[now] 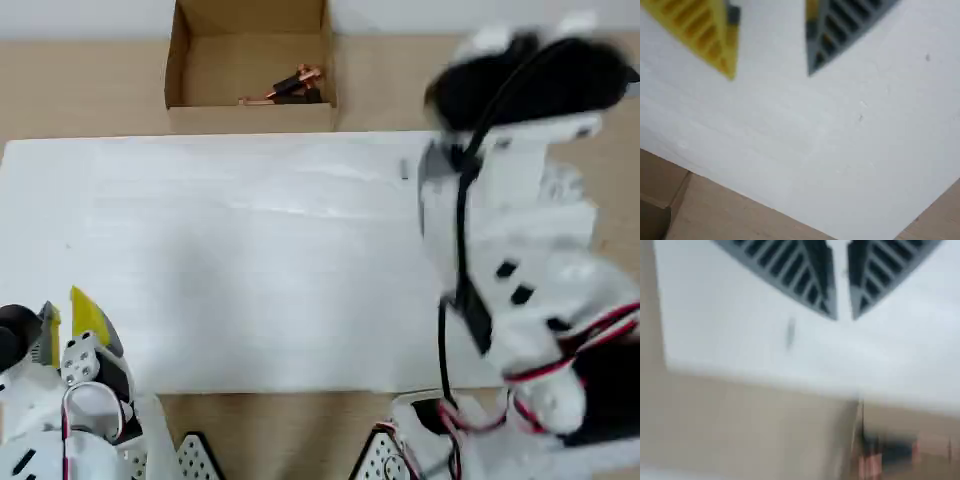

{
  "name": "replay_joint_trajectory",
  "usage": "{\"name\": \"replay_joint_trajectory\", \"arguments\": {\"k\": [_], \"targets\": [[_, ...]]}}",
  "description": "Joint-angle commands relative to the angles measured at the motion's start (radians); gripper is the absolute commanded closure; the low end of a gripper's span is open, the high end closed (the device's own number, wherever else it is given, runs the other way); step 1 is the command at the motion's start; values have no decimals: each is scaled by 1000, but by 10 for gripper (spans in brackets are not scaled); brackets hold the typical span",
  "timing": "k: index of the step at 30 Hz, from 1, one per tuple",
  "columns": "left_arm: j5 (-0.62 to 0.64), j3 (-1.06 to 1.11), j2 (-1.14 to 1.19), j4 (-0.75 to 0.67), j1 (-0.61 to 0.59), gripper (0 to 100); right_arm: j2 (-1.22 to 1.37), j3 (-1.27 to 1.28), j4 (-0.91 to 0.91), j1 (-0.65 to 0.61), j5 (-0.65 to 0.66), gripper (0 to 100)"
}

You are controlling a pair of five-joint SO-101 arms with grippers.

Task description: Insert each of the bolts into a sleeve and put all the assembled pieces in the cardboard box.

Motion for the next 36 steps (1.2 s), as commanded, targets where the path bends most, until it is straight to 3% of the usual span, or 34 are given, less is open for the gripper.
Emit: {"name": "replay_joint_trajectory", "arguments": {"k": [1,12,17,23,28,36], "targets": [[-8,2,-2,3,-11,898,-214,394,-61,19,5,988],[-8,57,-2,2,-11,897,-909,1368,-554,19,14,988],[-8,52,-2,5,-12,898,-1254,1696,-756,19,158,988],[-3,57,-2,2,-11,899,-1194,1813,-830,21,187,988],[-2,58,-2,0,-11,900,-1241,1998,-824,21,193,988],[-2,60,-2,0,-5,900,-1236,2092,-810,19,193,988]]}}
